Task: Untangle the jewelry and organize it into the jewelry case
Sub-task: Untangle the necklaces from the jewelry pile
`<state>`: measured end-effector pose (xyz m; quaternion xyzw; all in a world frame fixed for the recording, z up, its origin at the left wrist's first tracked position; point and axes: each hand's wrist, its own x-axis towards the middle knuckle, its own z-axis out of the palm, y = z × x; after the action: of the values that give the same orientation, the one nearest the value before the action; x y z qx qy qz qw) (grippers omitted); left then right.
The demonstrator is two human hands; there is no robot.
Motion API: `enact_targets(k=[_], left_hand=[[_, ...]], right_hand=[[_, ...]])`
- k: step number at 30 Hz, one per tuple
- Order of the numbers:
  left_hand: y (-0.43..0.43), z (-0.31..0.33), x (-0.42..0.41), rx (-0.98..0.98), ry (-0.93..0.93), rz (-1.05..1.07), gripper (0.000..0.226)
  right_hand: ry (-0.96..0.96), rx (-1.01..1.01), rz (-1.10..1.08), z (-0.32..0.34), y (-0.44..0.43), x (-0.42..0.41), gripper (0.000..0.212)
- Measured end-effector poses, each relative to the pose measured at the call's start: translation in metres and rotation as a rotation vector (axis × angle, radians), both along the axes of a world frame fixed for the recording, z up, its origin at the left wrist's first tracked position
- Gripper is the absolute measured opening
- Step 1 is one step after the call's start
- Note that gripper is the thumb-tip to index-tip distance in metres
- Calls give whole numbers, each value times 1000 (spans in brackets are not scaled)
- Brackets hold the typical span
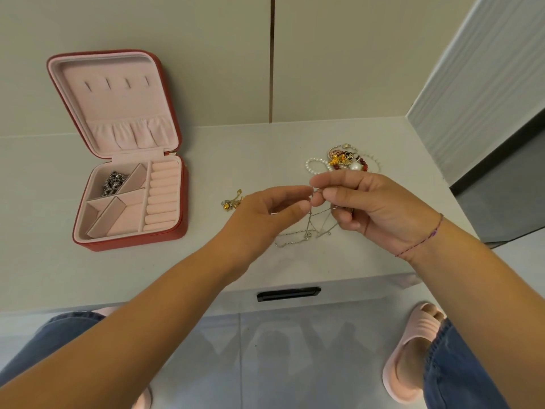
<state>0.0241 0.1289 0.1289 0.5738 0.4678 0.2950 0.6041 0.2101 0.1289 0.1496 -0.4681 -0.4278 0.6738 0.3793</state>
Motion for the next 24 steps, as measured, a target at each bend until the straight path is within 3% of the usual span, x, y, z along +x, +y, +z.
enact_targets(k=[7,11,15,24], left_hand=[[1,-1,3,-77,-22,28,16],[10,2,-5,-292,-383,66,20],[18,-1,-17,-429,-577,188,17],[17,-5,-26,-477,-636,245,15]], right_hand=[[-12,-18,21,2,0,3,27],[-19,-42,-25,2,2,10,24],[-32,-51,-61,2,4,18,23],[-104,-70,-88,4,6,24,17]])
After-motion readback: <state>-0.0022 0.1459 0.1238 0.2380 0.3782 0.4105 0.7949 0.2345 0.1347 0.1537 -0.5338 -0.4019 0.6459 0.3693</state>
